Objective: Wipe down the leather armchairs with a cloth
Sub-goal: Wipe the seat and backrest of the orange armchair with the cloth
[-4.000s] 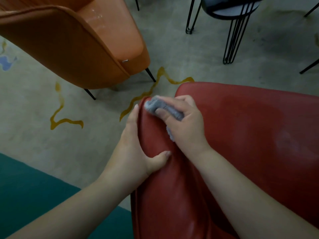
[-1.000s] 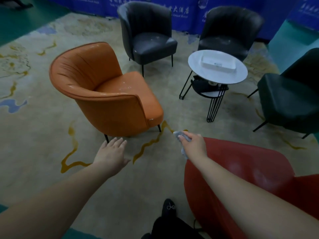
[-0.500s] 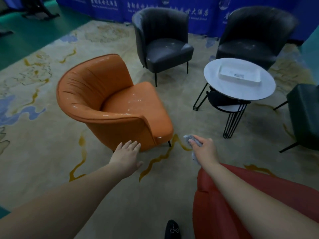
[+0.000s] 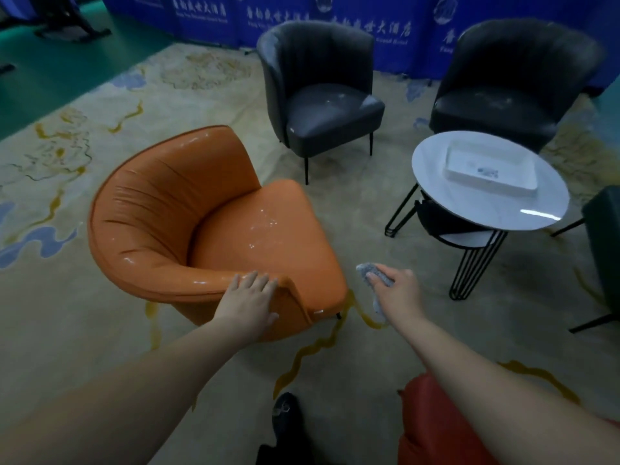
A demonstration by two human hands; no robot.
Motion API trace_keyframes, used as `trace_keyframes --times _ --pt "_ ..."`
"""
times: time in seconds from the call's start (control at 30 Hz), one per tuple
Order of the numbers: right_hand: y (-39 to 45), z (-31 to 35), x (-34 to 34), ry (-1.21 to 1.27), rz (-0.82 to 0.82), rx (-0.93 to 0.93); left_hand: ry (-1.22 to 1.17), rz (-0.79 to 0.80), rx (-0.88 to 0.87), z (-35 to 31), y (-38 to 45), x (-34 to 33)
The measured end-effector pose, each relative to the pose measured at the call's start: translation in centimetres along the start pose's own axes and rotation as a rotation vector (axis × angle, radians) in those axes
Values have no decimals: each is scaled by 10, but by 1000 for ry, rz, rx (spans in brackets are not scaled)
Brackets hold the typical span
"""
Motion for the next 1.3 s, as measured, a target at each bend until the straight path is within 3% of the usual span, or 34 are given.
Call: trace_keyframes --times 0.37,0.53,0.73,0.97,1.3 --pt "116 98 -50 -38 27 7 -8 59 -2 107 102 6" --pt "176 137 -97 -77 137 48 -53 79 137 153 126 -3" --pt "264 199 -171 -189 374 251 -155 104 442 198 139 -16" --pt "326 256 -239 -464 619 477 -394 124 818 194 137 -24" --pt "320 273 -270 -551 782 608 -597 56 1023 148 137 -22"
Point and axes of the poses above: each hand's wrist, its own y-axis towards the middle knuckle, its own x-axis out of the back of the hand, z = x × y, the point moved 9 cm from there along y, towards the middle knuckle, and after that the axes turned 14 degrees about -x, right-handed, at the moved point
